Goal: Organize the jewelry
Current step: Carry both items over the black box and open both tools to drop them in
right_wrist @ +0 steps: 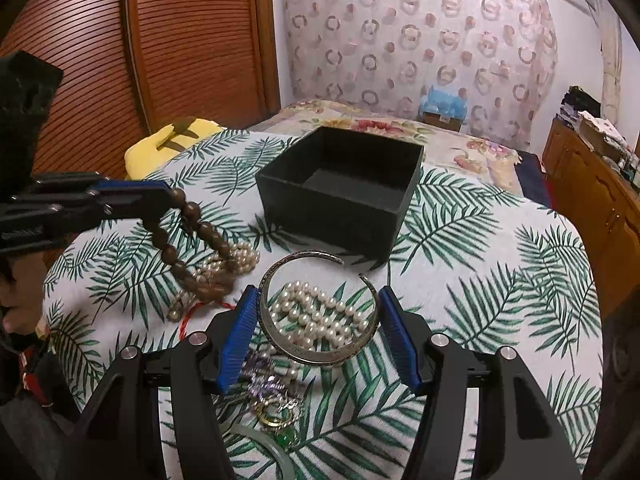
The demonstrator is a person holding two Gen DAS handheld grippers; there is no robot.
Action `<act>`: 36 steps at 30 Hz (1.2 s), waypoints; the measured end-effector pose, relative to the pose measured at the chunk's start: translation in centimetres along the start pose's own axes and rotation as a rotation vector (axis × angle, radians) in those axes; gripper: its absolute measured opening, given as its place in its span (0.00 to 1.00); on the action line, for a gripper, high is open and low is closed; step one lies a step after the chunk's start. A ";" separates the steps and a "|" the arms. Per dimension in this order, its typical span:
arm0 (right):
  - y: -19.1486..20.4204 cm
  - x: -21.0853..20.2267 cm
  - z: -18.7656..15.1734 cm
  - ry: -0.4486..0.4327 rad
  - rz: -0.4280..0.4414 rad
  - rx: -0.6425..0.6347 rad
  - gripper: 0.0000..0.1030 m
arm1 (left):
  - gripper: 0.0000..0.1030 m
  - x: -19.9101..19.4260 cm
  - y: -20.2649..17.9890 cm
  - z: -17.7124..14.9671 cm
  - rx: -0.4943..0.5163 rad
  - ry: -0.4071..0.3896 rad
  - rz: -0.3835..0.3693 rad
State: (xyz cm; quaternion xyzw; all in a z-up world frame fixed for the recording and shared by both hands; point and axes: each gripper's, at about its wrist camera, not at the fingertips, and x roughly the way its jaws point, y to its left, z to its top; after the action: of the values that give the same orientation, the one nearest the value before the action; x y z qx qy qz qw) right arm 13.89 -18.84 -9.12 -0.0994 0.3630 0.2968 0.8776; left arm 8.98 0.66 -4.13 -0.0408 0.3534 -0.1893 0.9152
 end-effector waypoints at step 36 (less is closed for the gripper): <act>-3.6 7.3 8.3 -0.036 -0.001 -0.010 0.70 | 0.12 0.9 2.6 9.3 0.025 -0.102 0.096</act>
State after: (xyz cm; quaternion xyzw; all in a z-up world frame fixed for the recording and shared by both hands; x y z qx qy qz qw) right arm 24.91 -15.20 -8.46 -0.0986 0.3457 0.3001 0.8836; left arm 16.58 2.22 1.71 -0.0218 0.3054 -0.1475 0.9405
